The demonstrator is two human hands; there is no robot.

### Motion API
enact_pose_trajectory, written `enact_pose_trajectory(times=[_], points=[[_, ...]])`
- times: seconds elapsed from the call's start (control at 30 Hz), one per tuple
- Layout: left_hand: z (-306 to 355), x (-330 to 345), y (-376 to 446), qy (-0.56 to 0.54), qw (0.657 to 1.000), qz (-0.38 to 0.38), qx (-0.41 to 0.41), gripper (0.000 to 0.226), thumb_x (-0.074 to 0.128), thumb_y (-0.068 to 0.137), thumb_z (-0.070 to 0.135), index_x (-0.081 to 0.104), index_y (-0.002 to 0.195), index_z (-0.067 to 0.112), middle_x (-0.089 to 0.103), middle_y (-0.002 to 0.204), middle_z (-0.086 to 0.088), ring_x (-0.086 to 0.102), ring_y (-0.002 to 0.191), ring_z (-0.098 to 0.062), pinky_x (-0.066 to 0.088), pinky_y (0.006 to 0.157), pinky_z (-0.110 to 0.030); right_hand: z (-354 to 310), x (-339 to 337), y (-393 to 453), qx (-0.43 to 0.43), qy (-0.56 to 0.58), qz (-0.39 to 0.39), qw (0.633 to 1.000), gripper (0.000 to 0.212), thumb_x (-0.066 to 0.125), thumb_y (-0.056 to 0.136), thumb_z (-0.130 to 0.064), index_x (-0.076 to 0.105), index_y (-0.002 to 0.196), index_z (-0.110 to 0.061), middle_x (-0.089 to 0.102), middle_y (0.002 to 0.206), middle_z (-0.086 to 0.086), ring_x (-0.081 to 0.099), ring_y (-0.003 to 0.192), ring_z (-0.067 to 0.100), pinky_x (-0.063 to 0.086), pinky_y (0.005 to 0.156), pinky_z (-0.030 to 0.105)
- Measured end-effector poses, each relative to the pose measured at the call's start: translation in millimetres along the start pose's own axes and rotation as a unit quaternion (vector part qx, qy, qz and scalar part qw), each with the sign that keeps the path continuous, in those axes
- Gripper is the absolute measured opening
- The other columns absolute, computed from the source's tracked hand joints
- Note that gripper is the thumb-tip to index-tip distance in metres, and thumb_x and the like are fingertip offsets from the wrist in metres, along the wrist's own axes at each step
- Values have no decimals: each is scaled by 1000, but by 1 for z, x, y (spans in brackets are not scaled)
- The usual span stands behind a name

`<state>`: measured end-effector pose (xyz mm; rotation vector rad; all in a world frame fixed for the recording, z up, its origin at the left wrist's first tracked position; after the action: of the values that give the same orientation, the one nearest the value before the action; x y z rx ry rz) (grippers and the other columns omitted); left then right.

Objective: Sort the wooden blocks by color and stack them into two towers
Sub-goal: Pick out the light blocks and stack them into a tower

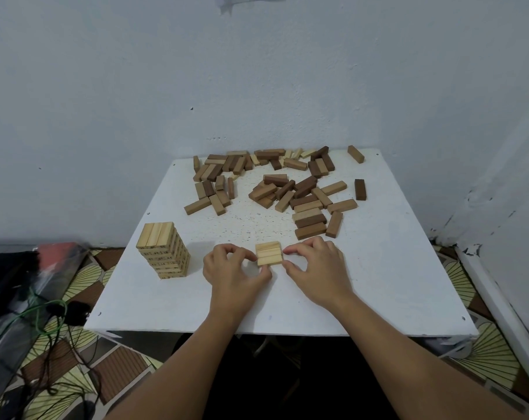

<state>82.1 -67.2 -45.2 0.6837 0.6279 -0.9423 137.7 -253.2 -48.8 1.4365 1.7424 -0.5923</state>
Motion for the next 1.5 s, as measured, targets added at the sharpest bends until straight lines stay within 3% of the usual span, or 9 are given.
enact_pose_trajectory(times=[0.27, 0.43, 0.53, 0.7, 0.8, 0.93, 1.17, 1.5], points=[[0, 0, 0, -11, 1000, 3, 2, 23, 85, 75, 42, 73, 92, 35, 46, 113, 10, 34, 123, -17, 23, 100, -29, -1, -2, -1, -4, -4, -3, 1000, 31, 60, 95, -57, 67, 123, -46, 43, 110, -19, 44, 113, 12, 35, 104, 32], [1, -3, 0, -21, 1000, -12, -3, 37, 85, 76, 45, 68, 106, 32, 46, 115, 9, 32, 121, -14, 28, 100, -31, -4, -6, 0, 4, 0, -13, 1000, 35, 62, 95, -56, 64, 128, -45, 43, 111, -19, 44, 115, 12, 33, 105, 31], [1, -11, 5, -58, 996, -69, -19, 52, 84, 76, 44, 60, 121, 33, 50, 117, 9, 36, 121, -16, 35, 97, -30, -5, -10, 3, 11, 13, -31, 999, 43, 66, 92, -55, 59, 134, -45, 45, 111, -19, 46, 116, 13, 33, 105, 33], [3, -20, 33, -63, 975, -199, -79, 83, 90, 69, 48, 50, 141, 37, 55, 113, 10, 47, 121, -21, 45, 104, -47, -15, -30, 20, 2, 15, -127, 992, 59, 74, 89, -47, 48, 142, -43, 55, 103, -15, 54, 97, 7, 35, 101, 37], [1, -20, 44, -102, 957, -249, -112, 82, 94, 61, 49, 59, 134, 39, 58, 112, 10, 53, 119, -21, 48, 104, -48, -16, -33, 28, 33, 49, -162, 985, 48, 82, 84, -45, 56, 125, -38, 60, 99, -12, 58, 91, 7, 45, 89, 32], [-8, -17, 42, -106, 960, -242, -96, 73, 88, 48, 60, 68, 116, 47, 59, 110, 12, 53, 116, -18, 48, 103, -50, -12, -32, 28, 39, 73, -162, 983, 27, 84, 82, -44, 65, 99, -34, 66, 97, -9, 60, 89, 8, 39, 74, 24], [-9, -18, 36, -131, 966, -209, -76, 67, 85, 47, 64, 72, 110, 48, 59, 111, 14, 53, 115, -15, 46, 104, -49, -11, -30, 25, 18, 82, -152, 985, 21, 82, 83, -45, 71, 99, -37, 60, 101, -13, 57, 90, 5, 45, 91, 33], [-7, -19, 34, -158, 962, -203, -87, 66, 89, 44, 61, 73, 106, 44, 61, 111, 12, 56, 113, -13, 49, 103, -48, -13, -33, 25, 14, 83, -152, 985, 20, 82, 84, -45, 72, 100, -39, 60, 100, -12, 56, 89, 5, 44, 87, 32]])
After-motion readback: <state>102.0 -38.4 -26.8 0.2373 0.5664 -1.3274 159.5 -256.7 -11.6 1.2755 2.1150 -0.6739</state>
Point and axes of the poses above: each hand's wrist, its own y-axis towards the middle knuckle, its own x-axis out of the palm, z = x × y, the point moved 2 cm from there along y, towards the middle knuckle
